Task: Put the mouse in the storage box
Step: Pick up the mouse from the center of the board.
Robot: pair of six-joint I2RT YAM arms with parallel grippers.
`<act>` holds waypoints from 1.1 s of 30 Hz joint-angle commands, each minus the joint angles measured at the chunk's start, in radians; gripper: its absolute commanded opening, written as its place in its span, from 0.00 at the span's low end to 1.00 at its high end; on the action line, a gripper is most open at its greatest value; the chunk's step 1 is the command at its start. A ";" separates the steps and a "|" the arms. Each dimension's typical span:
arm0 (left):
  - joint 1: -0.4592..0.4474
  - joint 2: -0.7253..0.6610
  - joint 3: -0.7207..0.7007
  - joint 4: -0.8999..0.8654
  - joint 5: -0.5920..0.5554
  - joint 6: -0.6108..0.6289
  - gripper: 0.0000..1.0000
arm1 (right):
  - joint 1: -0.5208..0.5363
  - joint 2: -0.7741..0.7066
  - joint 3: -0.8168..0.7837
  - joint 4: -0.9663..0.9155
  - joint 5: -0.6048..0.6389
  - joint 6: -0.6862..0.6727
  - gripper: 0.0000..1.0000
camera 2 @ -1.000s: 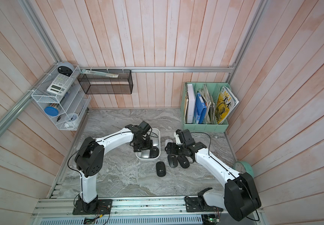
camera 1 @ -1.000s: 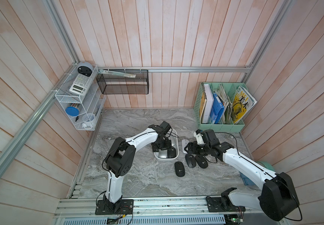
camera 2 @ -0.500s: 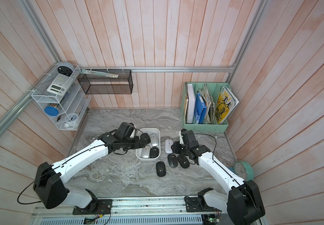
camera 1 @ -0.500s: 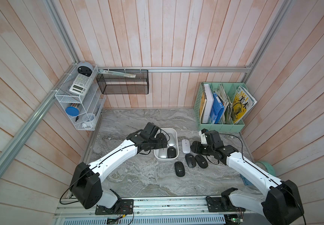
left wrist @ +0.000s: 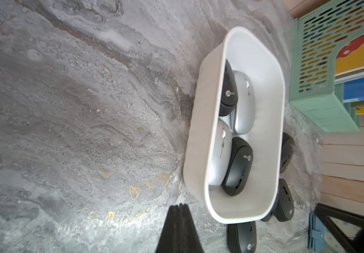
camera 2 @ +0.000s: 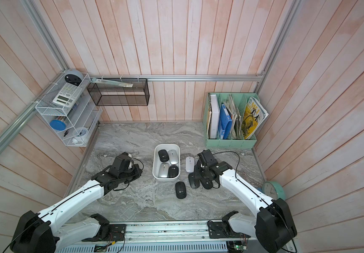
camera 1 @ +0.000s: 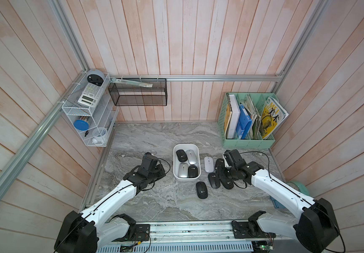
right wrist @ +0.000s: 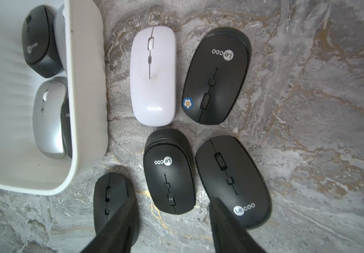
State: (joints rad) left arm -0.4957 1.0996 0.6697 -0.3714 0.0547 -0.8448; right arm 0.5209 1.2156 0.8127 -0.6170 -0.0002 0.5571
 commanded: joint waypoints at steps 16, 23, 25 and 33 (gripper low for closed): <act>0.015 -0.005 -0.030 0.009 0.057 -0.072 0.46 | 0.228 0.012 0.014 -0.111 -0.014 -0.013 0.76; -0.007 0.042 -0.099 0.106 0.328 -0.130 0.59 | 0.276 0.072 0.036 -0.155 -0.014 0.006 0.75; -0.029 0.031 -0.129 0.108 0.311 -0.147 0.61 | 0.294 0.103 0.049 -0.165 -0.037 -0.004 0.75; -0.053 -0.032 -0.193 0.083 0.272 -0.158 0.62 | 0.372 0.226 0.095 -0.128 -0.098 -0.040 0.82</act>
State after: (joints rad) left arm -0.5457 1.0863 0.4858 -0.2993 0.3290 -0.9989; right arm 0.8639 1.4208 0.8707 -0.7490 -0.0727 0.5415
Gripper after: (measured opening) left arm 0.617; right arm 0.812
